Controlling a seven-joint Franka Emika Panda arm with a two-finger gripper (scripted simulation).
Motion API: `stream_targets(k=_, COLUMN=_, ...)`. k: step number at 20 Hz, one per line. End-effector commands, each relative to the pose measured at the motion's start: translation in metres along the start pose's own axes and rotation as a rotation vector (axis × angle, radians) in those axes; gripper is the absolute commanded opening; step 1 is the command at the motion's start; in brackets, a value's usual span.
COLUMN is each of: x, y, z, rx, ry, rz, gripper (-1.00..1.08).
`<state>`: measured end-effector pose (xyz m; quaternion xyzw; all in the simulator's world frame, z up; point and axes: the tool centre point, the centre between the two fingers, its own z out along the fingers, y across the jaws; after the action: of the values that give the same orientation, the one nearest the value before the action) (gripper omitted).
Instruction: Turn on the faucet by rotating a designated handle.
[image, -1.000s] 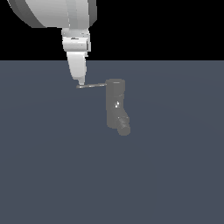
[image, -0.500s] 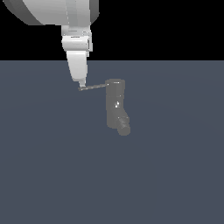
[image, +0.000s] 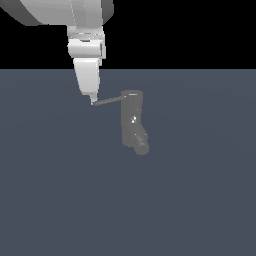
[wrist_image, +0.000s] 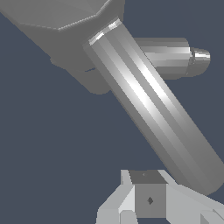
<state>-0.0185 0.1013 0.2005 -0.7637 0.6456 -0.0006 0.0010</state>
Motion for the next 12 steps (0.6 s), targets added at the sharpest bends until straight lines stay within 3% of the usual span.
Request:
stream_targets(k=1, x=0.003, y=0.003, z=0.000, rx=0.000, ry=0.000, rz=0.000, gripper=-1.00)
stream_targets(k=12, x=0.030, y=0.031, z=0.000, rx=-0.001, ry=0.000, rz=0.000, gripper=-1.00)
